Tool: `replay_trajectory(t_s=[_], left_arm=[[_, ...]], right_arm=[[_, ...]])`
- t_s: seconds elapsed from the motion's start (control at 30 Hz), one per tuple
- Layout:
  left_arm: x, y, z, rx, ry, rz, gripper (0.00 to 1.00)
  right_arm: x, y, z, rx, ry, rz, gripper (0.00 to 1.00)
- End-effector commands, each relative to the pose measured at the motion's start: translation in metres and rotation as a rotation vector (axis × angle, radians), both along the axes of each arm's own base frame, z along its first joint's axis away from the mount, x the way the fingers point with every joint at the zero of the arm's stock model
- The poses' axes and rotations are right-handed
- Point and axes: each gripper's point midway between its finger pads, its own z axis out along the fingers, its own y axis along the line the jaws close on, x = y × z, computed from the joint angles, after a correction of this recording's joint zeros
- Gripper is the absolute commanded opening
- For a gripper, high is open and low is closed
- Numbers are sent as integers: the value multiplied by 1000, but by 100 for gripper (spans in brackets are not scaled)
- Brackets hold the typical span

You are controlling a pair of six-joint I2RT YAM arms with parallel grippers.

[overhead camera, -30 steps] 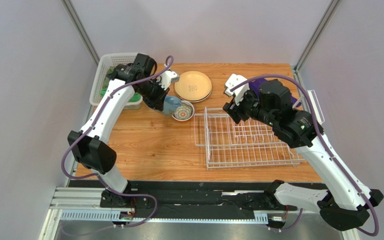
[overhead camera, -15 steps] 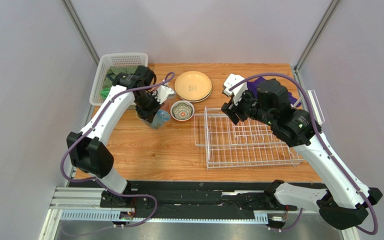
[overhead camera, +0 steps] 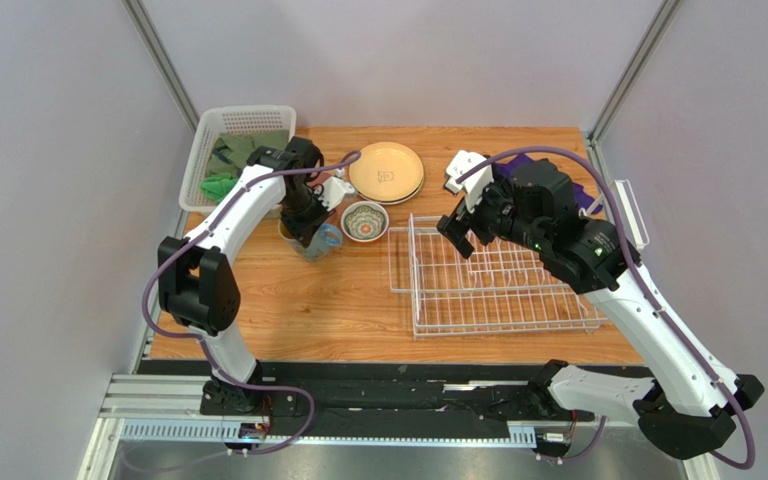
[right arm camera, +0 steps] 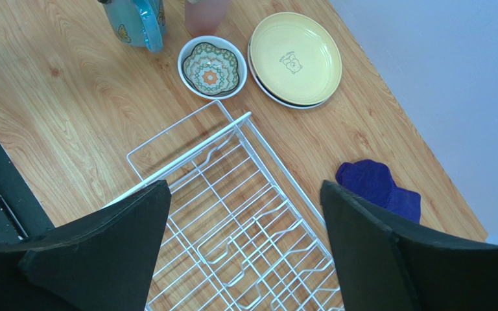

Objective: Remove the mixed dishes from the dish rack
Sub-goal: Place the cup at the center of the board.

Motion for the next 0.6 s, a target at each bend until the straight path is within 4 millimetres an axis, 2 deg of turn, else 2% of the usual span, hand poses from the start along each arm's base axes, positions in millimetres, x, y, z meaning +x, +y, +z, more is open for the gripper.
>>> replay_trajectory(t_s=[0.0, 0.07, 0.33, 0.57], left_arm=[[20, -4, 4, -17, -73, 0, 0], [21, -5, 0, -17, -66, 5, 0], [27, -3, -17, 13, -46, 13, 0], [30, 3, -28, 52, -43, 20, 0]], right_arm=[[3, -1, 9, 22, -33, -23, 96], [4, -2, 10, 23, -38, -27, 100], [14, -11, 13, 19, -72, -102, 100], [15, -14, 11, 12, -76, -115, 100]])
